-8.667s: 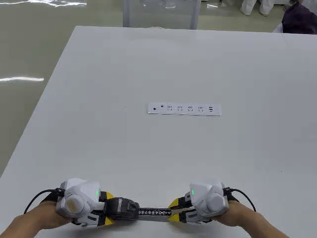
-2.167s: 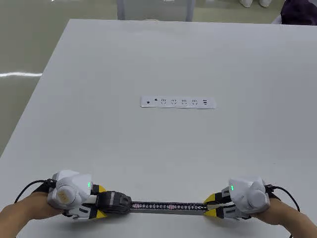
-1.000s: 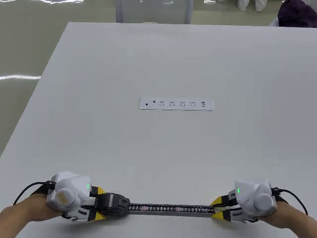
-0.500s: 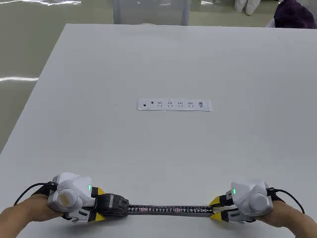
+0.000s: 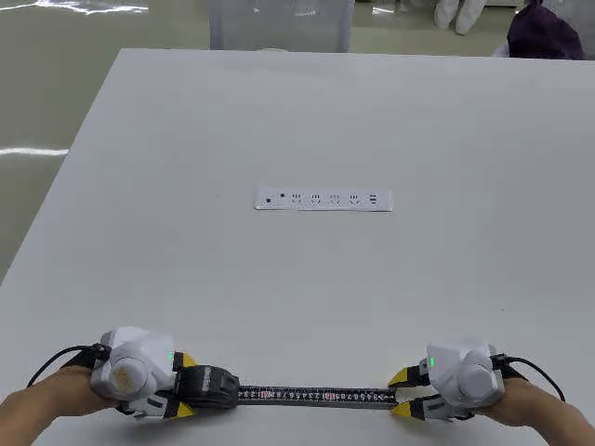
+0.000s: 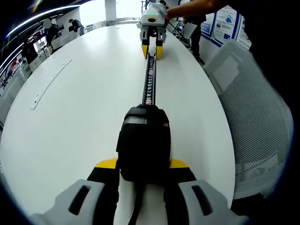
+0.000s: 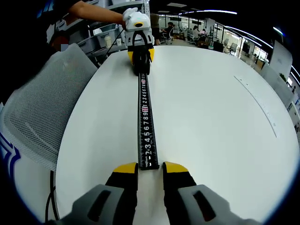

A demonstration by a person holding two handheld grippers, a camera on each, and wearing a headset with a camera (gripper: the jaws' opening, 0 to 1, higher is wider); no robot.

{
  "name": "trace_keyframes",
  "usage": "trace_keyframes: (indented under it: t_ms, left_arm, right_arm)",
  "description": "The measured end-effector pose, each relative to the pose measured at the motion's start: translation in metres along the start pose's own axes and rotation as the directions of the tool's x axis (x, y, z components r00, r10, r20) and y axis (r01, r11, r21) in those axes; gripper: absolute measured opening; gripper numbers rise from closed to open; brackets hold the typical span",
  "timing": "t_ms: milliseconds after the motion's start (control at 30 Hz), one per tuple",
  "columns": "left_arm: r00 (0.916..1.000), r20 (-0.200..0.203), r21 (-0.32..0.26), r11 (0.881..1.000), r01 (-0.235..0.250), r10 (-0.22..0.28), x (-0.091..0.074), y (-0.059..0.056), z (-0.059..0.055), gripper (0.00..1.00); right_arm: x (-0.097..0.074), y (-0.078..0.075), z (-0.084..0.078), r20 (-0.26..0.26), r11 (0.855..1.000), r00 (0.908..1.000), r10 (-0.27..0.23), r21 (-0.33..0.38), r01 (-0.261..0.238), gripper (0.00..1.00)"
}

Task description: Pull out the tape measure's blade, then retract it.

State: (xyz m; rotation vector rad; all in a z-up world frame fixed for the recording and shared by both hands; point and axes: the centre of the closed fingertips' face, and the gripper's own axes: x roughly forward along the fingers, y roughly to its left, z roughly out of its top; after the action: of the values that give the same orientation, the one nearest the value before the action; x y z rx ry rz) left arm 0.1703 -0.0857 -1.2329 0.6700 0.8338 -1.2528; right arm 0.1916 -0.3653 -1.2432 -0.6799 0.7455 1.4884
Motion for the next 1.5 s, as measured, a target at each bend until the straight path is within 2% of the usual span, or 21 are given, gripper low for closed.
trace_keyframes:
  t_ms: [333, 433, 667, 767, 867, 967, 1033, 1167, 1333, 1500]
  left_arm:
    - [0.9993, 0.0, -0.012, 0.999, -0.038, 0.038, -0.003, 0.003, 0.001, 0.39]
    - [0.998, -0.002, -0.034, 0.997, -0.063, 0.063, -0.005, 0.006, 0.0, 0.41]
    - [0.9949, 0.016, -0.076, 0.992, -0.099, 0.1, -0.014, 0.008, 0.001, 0.43]
    - [0.9914, 0.011, -0.076, 0.989, -0.129, 0.13, -0.017, 0.009, -0.002, 0.46]
    - [0.9893, 0.01, -0.117, 0.983, -0.143, 0.145, -0.021, 0.006, -0.004, 0.51]
    - [0.9844, 0.005, -0.147, 0.974, -0.173, 0.176, -0.025, 0.007, -0.008, 0.53]
    - [0.9803, 0.017, -0.193, 0.963, -0.19, 0.197, -0.029, 0.006, -0.007, 0.55]
    - [0.9748, 0.007, -0.217, 0.952, -0.216, 0.223, -0.034, 0.006, -0.011, 0.61]
    - [0.9688, 0.018, -0.281, 0.931, -0.232, 0.247, -0.039, 0.0, -0.01, 0.66]
    - [0.9561, 0.01, -0.311, 0.91, -0.275, 0.293, -0.043, -0.005, -0.011, 0.71]
  right_arm:
    - [-0.003, 0.001, -0.003, -0.022, 0.999, 0.9994, -0.027, 0.024, 0.028, 0.31]
    - [-0.005, 0.0, -0.006, -0.029, 0.998, 0.9986, -0.043, 0.053, 0.045, 0.33]
    - [-0.014, 0.003, -0.002, -0.023, 0.99, 0.9968, -0.077, 0.118, 0.079, 0.39]
    - [-0.017, 0.003, -0.002, -0.018, 0.984, 0.9946, -0.102, 0.146, 0.103, 0.41]
    - [-0.021, 0.002, 0.0, -0.007, 0.974, 0.9909, -0.135, 0.181, 0.134, 0.44]
    - [-0.024, 0.003, 0.002, 0.009, 0.964, 0.9874, -0.158, 0.217, 0.152, 0.46]
    - [-0.027, 0.006, 0.004, 0.022, 0.96, 0.9858, -0.166, 0.234, 0.157, 0.47]
    - [-0.031, 0.012, 0.006, 0.031, 0.949, 0.9819, -0.187, 0.262, 0.172, 0.52]
    - [-0.035, 0.018, 0.006, 0.03, 0.934, 0.9732, -0.228, 0.29, 0.21, 0.57]
    - [-0.039, 0.026, 0.011, 0.042, 0.915, 0.9626, -0.268, 0.324, 0.241, 0.63]
